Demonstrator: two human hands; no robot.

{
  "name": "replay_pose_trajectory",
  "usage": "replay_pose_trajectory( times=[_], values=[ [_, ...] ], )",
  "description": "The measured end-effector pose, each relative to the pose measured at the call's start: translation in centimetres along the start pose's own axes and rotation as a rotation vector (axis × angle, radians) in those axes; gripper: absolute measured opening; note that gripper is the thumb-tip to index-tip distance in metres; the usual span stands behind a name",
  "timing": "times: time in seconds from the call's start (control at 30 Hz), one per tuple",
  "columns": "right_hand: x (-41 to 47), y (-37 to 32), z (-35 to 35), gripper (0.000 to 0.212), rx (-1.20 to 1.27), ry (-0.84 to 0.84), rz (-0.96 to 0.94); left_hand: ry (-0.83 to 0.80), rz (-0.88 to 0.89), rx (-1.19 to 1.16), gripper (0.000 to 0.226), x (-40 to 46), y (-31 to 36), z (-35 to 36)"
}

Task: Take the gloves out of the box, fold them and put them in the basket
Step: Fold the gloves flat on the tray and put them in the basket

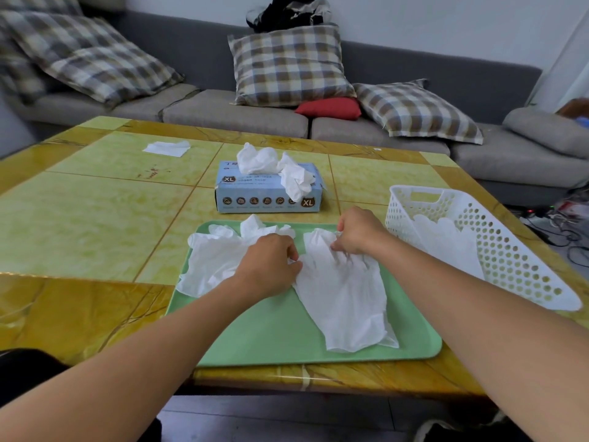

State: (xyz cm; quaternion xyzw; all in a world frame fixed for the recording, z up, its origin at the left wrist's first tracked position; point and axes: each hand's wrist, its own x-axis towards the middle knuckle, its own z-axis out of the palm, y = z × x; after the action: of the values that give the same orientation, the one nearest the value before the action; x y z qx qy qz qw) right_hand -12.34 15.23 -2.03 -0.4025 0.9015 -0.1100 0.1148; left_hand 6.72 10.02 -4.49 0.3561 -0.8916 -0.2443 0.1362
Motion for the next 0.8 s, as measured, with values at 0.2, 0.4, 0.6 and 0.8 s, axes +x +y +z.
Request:
replay_pose_trajectory(
  times=[0.2,0.4,0.6,0.8],
  values=[
    [0.2,-0.1,0.3,0.003,0.135,0.112,-0.037,0.008,-0.024,-0.033,0.008,-0.4,0.1,-0.7],
    [0.1,-0.4,0.2,0.017,0.19,0.113,-0.144,-0.015,-0.082,0.019,0.014,-0.6,0.5,-1.3],
    [0.7,-0.2,-2.8,0.027,-0.158,-0.008,0.0,0.075,0.091,0.2,0.064,-1.3,1.3,-0.7],
    [1.1,0.6,-1.8,0.028,-0.089,-0.05,0.039,-0.186,0.466,0.426,0.085,-2.2,2.0,1.2]
  ],
)
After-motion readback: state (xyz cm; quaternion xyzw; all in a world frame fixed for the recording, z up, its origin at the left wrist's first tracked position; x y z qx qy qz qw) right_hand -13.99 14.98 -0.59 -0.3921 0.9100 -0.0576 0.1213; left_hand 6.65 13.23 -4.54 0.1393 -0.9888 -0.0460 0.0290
